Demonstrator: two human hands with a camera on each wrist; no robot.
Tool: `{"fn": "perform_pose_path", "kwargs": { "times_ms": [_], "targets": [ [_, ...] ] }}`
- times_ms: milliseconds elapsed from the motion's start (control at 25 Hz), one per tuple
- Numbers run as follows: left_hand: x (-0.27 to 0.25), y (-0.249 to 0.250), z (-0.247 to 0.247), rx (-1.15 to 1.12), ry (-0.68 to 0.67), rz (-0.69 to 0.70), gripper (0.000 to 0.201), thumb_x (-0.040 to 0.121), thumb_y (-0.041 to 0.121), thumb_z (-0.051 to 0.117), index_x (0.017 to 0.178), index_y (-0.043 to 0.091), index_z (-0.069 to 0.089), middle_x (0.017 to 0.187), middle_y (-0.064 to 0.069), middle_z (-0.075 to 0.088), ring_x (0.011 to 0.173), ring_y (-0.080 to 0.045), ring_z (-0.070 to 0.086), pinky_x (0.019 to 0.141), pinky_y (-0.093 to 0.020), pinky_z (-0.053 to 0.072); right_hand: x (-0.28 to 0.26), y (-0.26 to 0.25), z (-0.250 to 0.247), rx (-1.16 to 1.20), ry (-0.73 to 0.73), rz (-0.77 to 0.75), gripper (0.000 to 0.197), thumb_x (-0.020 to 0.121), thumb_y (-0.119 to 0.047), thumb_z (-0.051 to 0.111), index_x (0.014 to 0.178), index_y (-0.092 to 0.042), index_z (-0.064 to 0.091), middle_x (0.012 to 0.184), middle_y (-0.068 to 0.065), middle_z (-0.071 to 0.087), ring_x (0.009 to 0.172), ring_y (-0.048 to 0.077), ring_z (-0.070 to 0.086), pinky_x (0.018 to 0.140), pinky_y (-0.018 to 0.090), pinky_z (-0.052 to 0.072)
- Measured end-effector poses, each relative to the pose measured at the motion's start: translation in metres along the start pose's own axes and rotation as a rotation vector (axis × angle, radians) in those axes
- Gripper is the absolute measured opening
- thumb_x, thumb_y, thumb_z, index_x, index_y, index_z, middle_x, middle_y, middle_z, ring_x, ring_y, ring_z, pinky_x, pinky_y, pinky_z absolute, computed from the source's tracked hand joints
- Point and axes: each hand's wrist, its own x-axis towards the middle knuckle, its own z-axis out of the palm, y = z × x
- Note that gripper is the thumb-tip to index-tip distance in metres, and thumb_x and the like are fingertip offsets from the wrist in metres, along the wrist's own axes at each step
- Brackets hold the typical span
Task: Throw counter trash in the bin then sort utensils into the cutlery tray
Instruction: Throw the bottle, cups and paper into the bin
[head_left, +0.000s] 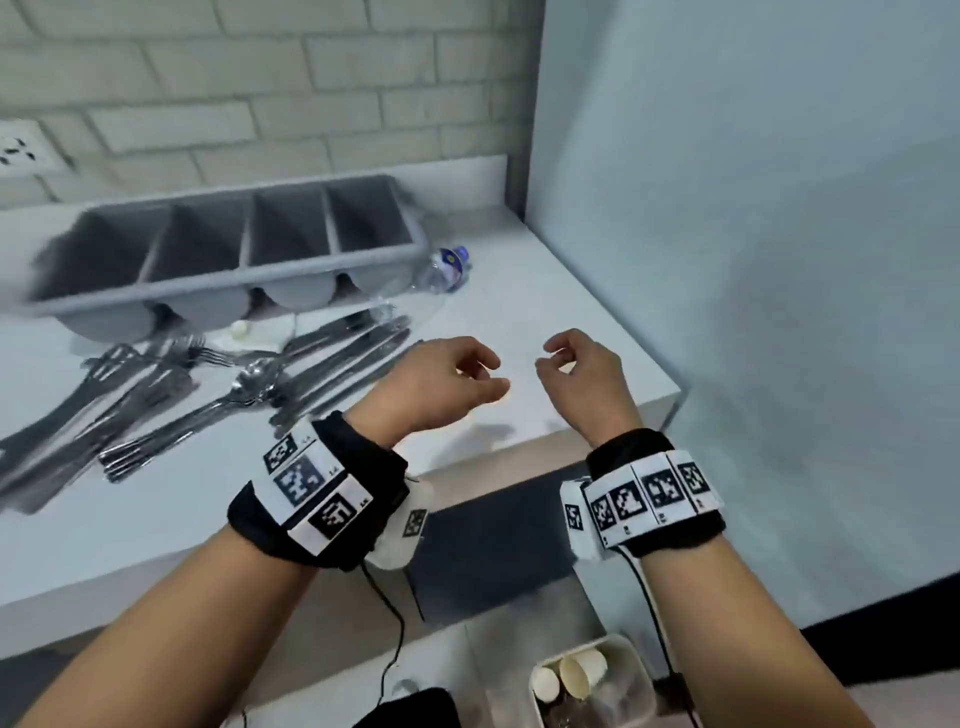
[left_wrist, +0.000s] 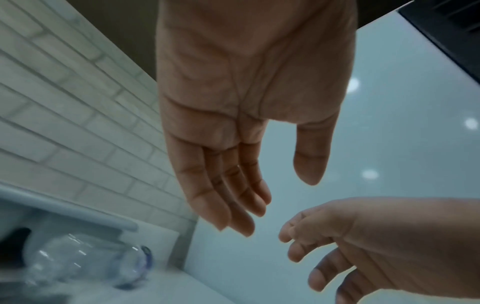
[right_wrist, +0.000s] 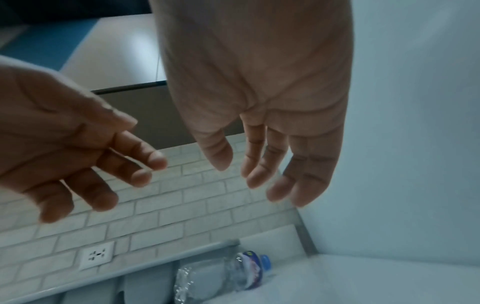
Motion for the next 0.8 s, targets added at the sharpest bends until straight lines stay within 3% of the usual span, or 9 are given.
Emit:
{"fn": "perform_pose_path", "kwargs": {
  "times_ms": [120,240,440,520,640,720,800],
  "targets": [
    [0.015,-0.030,-0.060,0.086,0.158,-0.050,0.032,0.083,0.027,0.065,0.111,0.014,0.064,0.106,-0.002,0.067,0.093,-0.018,0.062,0.079,-0.021,0.042,0.039,-0.037,0.034,-0.042,-0.082,-0.060,0.023,0.085,-0.014,0.055,0.106,-0.010,0.061,0.089,0.003,0.057,0.080,0.021,0.052,0.075,0.025,0.042],
    [0.036,-0.072,-0.116,0.176,0.245,-0.164,0.037,0.083,0.028,0.063,0.117,0.014,0.061,0.120,-0.006,0.064,0.110,-0.024,0.059,0.085,-0.023,0.039,0.077,-0.064,0.076,-0.082,-0.159,-0.033,0.026,0.085,-0.015,0.055,0.110,-0.008,0.060,0.096,0.007,0.056,0.091,0.025,0.054,0.084,0.027,0.041],
    [0.067,-0.151,-0.167,0.311,0.225,-0.411,0.042,0.083,0.026,0.060,0.123,0.012,0.056,0.127,-0.010,0.061,0.113,-0.026,0.058,0.094,-0.032,0.045,0.124,-0.086,0.141,-0.180,-0.247,0.070,0.043,0.088,-0.024,0.056,0.127,-0.010,0.049,0.132,0.020,0.047,0.120,0.032,0.051,0.100,0.031,0.039],
    [0.080,-0.170,-0.171,0.378,0.168,-0.474,0.047,0.083,0.029,0.061,0.124,0.007,0.056,0.121,-0.013,0.063,0.108,-0.027,0.061,0.092,-0.033,0.049,0.136,-0.087,0.160,-0.210,-0.246,0.132,0.050,0.087,-0.026,0.056,0.134,-0.014,0.043,0.138,0.021,0.042,0.123,0.035,0.049,0.105,0.036,0.039],
    [0.099,-0.190,-0.169,0.427,0.121,-0.539,0.059,0.078,0.047,0.063,0.116,0.003,0.060,0.110,-0.013,0.067,0.097,-0.027,0.063,0.087,-0.036,0.054,0.151,-0.089,0.183,-0.230,-0.234,0.155,0.056,0.088,-0.028,0.055,0.140,-0.021,0.036,0.147,0.020,0.032,0.130,0.038,0.042,0.111,0.040,0.035],
    [0.110,-0.200,-0.165,0.478,0.077,-0.567,0.072,0.069,0.058,0.065,0.119,0.008,0.058,0.114,-0.012,0.064,0.098,-0.028,0.062,0.087,-0.035,0.054,0.158,-0.090,0.195,-0.279,-0.212,0.167,0.062,0.087,-0.037,0.054,0.143,-0.027,0.030,0.151,0.020,0.021,0.132,0.042,0.038,0.111,0.043,0.033],
    [0.118,-0.207,-0.161,0.550,0.030,-0.598,0.076,0.065,0.059,0.065,0.122,0.009,0.056,0.122,-0.013,0.057,0.103,-0.030,0.060,0.088,-0.036,0.053,0.164,-0.089,0.202,-0.378,-0.189,0.200,0.070,0.084,-0.052,0.053,0.144,-0.032,0.025,0.153,0.021,0.010,0.130,0.046,0.037,0.109,0.045,0.033]
  ]
}}
